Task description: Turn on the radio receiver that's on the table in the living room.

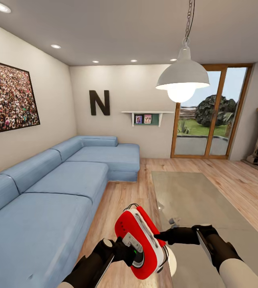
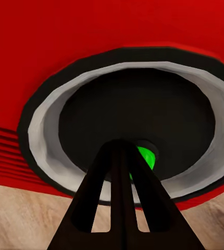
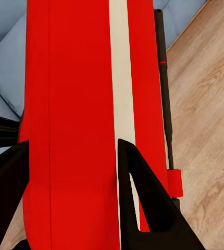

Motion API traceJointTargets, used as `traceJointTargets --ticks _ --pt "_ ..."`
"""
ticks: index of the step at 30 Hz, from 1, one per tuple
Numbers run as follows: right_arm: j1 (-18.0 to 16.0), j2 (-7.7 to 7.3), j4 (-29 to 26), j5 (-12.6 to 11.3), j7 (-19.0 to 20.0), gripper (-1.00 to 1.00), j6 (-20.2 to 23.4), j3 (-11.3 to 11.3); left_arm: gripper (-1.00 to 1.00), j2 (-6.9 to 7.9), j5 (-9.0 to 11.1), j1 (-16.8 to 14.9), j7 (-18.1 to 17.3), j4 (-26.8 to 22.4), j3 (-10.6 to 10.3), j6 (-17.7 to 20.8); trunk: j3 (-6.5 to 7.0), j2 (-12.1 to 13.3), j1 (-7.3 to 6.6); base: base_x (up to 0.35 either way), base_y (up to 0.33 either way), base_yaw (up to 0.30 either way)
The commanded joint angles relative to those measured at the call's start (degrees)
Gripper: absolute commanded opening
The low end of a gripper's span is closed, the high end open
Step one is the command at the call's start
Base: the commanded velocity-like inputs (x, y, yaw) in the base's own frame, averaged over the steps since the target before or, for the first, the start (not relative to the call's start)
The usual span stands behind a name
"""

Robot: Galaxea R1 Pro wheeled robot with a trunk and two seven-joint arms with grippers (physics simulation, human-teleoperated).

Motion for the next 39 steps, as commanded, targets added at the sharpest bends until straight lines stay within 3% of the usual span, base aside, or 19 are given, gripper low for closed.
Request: traceJointTargets --ticks 1,6,10,16,19,21,24,27,29,31,34,35,39 --pt "0.01 0.05 -0.05 -0.55 2.09 -1.0 0.46 -0.11 -1.0 -0.04 0.69 -0.01 -0.1 -0.03 -0.02 0.02 0.0 0.0 0.0 0.0 0.0 0.0" --pt "0.01 0.05 -0.05 -0.42 1.6 -1.0 0.3 -0.15 -1.0 -0.04 -0.14 -0.01 0.9 -0.36 -0.02 0.1 0.0 0.0 0.0 0.0 0.0 0.0" --pt "0.01 0.05 -0.05 -0.32 -0.64 -1.0 0.23 -0.19 -1.0 -0.04 -4.98 -0.01 5.35 -2.06 0.45 0.61 0.0 0.0 0.0 0.0 0.0 0.0" --pt "0.01 0.05 -0.05 -0.29 -3.75 -1.0 0.19 -0.2 -1.0 -0.04 -6.24 -0.01 7.24 -2.51 1.23 0.71 0.0 0.0 0.0 0.0 0.0 0.0" --pt "0.01 0.05 -0.05 -0.28 -4.9 -1.0 0.19 -0.2 -1.0 -0.04 -6.33 -0.01 10.19 -3.6 4.39 0.98 0.0 0.0 0.0 0.0 0.0 0.0" --pt "0.01 0.05 -0.05 -0.28 -8.26 -1.0 0.14 -0.36 -1.0 -0.04 -6.31 -0.01 11.11 -6.06 5.73 3.46 0.0 0.0 0.0 0.0 0.0 0.0" --pt "0.01 0.04 -0.05 -0.28 -11.05 -1.0 0.1 -0.67 -1.0 -0.04 -6.32 -0.01 11.43 -8.84 6.35 6.11 0.0 0.0 0.0 0.0 0.0 0.0" --pt "0.01 -0.19 -0.07 -0.28 -12.54 -1.0 0.06 -0.83 -1.0 1.08 -6.29 -0.01 11.63 -10.28 10.15 6.75 0.0 0.0 0.0 0.0 0.0 0.0" --pt "0.01 -0.32 -0.12 -0.28 -16.17 -1.0 -0.46 -0.88 -1.0 1.31 -6.27 -0.01 11.76 -10.89 13.54 6.82 0.0 0.0 0.0 0.0 0.0 0.0" --pt "0.01 -0.36 -0.18 -0.24 -20.06 -1.0 -0.71 -0.89 -1.0 1.42 -6.31 -0.01 11.83 -11.71 14.81 6.84 0.0 0.0 0.0 0.0 0.0 0.0" --pt "0.01 -0.38 -0.54 -0.11 -28.96 -1.0 -0.26 -0.9 -1.0 1.49 -6.29 -0.01 12.78 -13.04 17.57 6.63 0.0 0.0 0.0 0.0 0.0 0.0" --pt "0.01 -0.38 -0.57 -0.09 -30.11 -1.0 -0.21 -0.9 -1.0 1.48 -6.27 -0.01 13.22 -13.11 18.07 6.53 0.0 0.0 0.0 0.0 0.0 0.0" --pt "0.01 -0.38 -0.74 -0.03 -37.77 -1.0 2.17 -0.82 -1.0 1.39 -5.8 -0.01 20.23 -13.36 21.62 6.03 0.0 0.0 0.0 0.0 0.0 0.0"
